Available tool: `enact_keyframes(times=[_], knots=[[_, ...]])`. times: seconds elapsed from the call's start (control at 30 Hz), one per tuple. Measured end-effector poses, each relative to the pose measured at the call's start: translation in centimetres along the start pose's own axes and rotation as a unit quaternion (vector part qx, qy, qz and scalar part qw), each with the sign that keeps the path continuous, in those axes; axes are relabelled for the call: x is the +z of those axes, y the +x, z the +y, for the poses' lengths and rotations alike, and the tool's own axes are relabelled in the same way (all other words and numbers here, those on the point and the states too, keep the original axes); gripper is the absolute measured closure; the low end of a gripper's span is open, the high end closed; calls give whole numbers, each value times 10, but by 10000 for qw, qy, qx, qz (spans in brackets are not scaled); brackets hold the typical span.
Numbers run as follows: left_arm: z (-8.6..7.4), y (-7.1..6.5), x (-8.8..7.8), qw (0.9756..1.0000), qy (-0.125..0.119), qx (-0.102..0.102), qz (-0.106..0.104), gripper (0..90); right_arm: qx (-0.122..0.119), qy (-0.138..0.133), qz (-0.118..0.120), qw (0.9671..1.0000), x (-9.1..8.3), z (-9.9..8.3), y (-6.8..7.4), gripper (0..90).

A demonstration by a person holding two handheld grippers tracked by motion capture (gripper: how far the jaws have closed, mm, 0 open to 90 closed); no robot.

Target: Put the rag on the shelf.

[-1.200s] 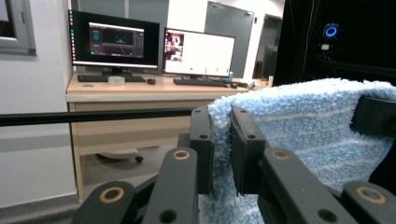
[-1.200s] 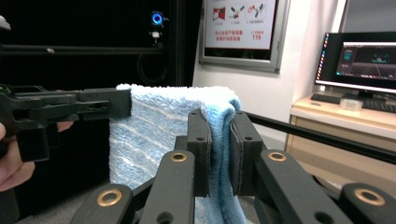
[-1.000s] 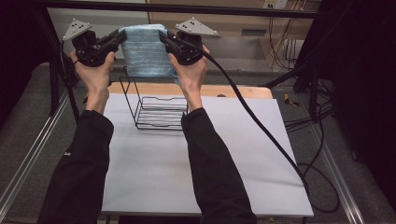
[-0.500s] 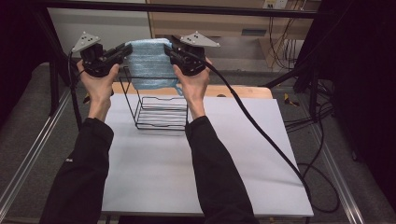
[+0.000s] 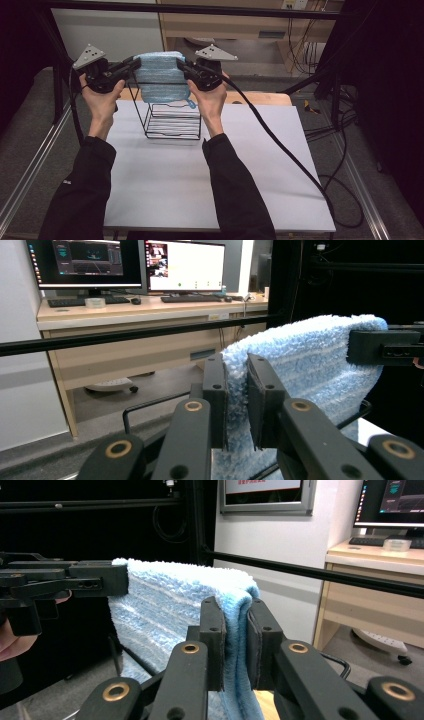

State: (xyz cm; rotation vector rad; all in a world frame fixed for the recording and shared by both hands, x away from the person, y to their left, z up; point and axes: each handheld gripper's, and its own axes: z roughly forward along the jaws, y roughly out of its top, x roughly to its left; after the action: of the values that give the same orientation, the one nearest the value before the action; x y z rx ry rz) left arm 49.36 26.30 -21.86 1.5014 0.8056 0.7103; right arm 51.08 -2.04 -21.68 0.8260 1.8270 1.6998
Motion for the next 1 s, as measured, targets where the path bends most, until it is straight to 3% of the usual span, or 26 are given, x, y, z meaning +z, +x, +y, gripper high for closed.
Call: enact_keyframes(times=[0.37,0.7,1.0], knots=[[-3,-6,-12,9998,55,173,-100,798,69,157,113,9998,-7,-4,4,803],[-11,-6,-15,9993,257,146,-229,796,13,348,241,9991,-10,-8,3,799],[-15,-9,-21,9982,454,244,-315,791,-243,555,434,9972,-15,-11,5,797]])
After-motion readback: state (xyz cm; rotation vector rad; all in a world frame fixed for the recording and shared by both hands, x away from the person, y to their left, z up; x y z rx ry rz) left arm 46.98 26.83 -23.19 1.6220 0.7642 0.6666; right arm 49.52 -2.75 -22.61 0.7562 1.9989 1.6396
